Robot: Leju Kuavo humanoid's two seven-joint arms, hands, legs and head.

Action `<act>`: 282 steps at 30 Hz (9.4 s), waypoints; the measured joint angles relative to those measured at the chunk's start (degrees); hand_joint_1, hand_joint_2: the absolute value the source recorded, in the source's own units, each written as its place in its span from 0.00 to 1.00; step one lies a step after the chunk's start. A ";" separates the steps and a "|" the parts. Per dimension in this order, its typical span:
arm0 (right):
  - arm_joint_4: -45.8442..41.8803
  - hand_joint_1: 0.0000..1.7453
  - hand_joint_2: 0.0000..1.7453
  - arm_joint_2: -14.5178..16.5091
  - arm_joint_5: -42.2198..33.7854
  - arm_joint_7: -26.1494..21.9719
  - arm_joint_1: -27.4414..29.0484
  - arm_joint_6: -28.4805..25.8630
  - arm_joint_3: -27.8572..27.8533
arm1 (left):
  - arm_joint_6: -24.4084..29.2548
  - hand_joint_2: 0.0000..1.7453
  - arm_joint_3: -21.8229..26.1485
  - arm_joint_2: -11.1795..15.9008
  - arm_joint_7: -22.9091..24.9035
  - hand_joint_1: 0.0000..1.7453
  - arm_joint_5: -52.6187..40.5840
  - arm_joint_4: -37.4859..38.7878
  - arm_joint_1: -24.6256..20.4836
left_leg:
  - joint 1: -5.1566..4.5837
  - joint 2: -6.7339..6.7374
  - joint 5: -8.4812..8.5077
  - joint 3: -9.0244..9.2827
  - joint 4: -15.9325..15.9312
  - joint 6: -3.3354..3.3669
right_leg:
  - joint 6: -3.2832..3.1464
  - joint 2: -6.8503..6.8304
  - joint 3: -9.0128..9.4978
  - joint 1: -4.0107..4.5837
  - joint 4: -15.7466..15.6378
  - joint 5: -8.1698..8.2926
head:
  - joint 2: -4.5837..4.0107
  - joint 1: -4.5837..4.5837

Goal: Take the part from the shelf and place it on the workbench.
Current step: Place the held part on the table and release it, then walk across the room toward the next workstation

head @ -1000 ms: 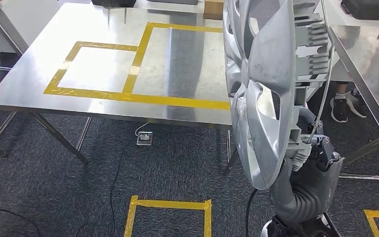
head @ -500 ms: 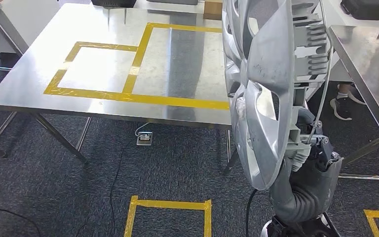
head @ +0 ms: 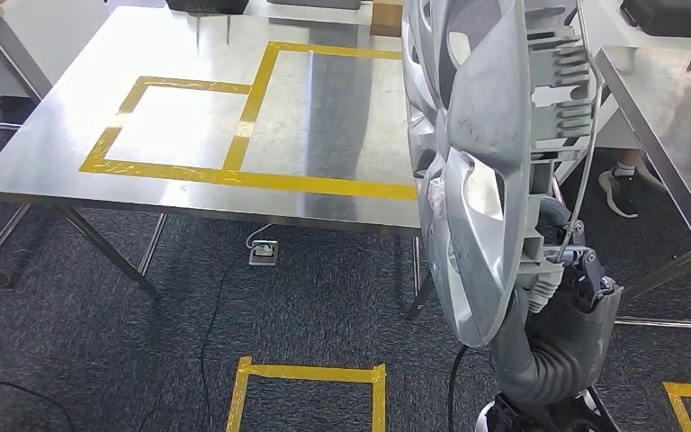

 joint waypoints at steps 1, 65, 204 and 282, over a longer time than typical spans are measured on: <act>0.00 1.00 1.00 0.00 -0.01 0.00 0.00 0.01 0.00 | 0.01 1.00 0.00 0.00 0.00 0.00 0.00 0.00 0.00 | 0.00 0.00 0.00 0.00 0.00 0.00 | 0.00 0.00 0.00 0.00 0.00 0.00 | 0.00 0.01; 0.80 1.00 1.00 0.84 -0.52 -0.26 0.05 0.17 -0.03 | -0.35 1.00 0.00 -0.13 0.08 0.00 -0.03 -0.02 -0.19 | -0.63 -2.21 -5.07 1.86 2.86 -0.25 | -3.82 6.14 -3.69 0.62 0.51 2.74 | 0.00 0.27; 31.39 0.00 1.00 -21.27 12.23 51.80 -33.19 36.50 7.24 | -4.44 0.75 -1.86 -0.17 -2.70 0.00 -0.09 -0.13 -1.11 | -0.08 -2.15 -1.20 1.90 -0.87 0.17 | -0.45 6.80 -3.87 -0.21 0.81 2.87 | 0.00 -0.55; 2.25 0.00 0.00 -0.85 -25.00 -4.42 -1.05 17.49 -6.76 | -1.55 0.00 -1.60 -0.13 -3.72 0.00 -0.02 -0.14 -0.11 | -0.12 -2.41 -0.58 3.98 -2.65 1.79 | 0.61 6.22 -9.46 -0.28 11.41 -3.47 | 0.00 -0.83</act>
